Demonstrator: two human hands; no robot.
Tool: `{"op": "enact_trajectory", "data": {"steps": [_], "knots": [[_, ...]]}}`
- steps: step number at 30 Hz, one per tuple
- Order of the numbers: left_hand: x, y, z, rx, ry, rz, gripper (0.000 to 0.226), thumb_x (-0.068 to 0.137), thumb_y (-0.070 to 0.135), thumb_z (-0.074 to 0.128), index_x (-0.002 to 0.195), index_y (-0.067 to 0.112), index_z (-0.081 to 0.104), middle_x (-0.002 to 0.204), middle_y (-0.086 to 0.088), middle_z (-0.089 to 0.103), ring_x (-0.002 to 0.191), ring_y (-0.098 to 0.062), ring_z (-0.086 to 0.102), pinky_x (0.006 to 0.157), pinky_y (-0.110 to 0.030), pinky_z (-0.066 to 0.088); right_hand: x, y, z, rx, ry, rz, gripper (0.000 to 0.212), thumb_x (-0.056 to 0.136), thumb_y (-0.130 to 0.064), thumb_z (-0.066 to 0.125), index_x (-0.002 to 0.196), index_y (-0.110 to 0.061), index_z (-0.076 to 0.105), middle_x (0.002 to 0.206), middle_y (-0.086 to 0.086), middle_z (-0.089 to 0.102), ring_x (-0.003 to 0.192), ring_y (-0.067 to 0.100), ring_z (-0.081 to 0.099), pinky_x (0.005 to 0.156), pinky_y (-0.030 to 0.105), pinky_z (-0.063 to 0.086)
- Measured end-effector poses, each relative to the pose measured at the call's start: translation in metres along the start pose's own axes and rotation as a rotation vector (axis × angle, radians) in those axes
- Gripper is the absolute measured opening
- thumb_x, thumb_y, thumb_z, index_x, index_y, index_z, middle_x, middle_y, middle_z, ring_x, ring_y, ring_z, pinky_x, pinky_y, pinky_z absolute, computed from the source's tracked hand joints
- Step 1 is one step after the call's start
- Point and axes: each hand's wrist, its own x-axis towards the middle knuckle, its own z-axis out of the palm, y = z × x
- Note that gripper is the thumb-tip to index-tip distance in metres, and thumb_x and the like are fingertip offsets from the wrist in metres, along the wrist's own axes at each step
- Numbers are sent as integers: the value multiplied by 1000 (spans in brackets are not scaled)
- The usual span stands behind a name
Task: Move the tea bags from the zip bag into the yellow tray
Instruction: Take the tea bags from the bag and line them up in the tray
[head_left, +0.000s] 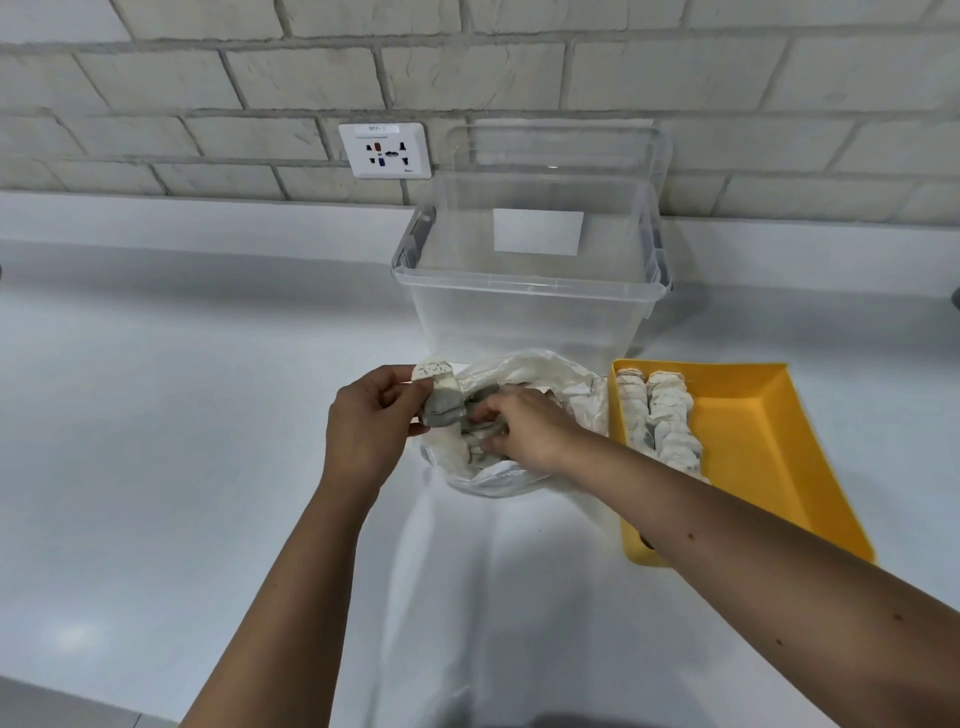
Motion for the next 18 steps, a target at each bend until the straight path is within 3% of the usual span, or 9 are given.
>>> {"op": "enact_trajectory", "data": {"steps": [6, 11, 15, 18], "knots": [[1, -1, -1, -20, 2, -11, 12, 93, 10, 65, 98, 14, 74, 81, -8, 77, 84, -25, 75, 76, -37, 62, 10, -8, 4, 41, 79, -4, 28, 93, -42, 58, 108, -22, 71, 110, 1, 68, 103, 21, 62, 82, 34, 50], [2, 0, -3, -24, -4, -17, 12, 93, 10, 65, 100, 12, 74, 81, -7, 77, 86, -25, 75, 75, -36, 62, 14, -9, 9, -133, 104, -15, 33, 84, -39, 67, 116, -32, 67, 119, -1, 66, 108, 23, 62, 77, 30, 47], [1, 3, -4, -32, -11, -11, 11, 93, 9, 65, 94, 16, 73, 79, -4, 77, 84, -24, 75, 74, -35, 62, 9, -9, 6, -169, 219, 22, 20, 91, -42, 59, 101, -31, 72, 103, -1, 71, 95, 23, 65, 69, 29, 47], [0, 8, -6, -47, -4, 2, 11, 93, 9, 65, 94, 16, 74, 79, -4, 77, 82, -22, 74, 73, -33, 62, -8, -5, -9, -38, 250, 16, 20, 90, -40, 63, 94, -24, 74, 90, -3, 71, 84, 17, 64, 67, 29, 47]]}}
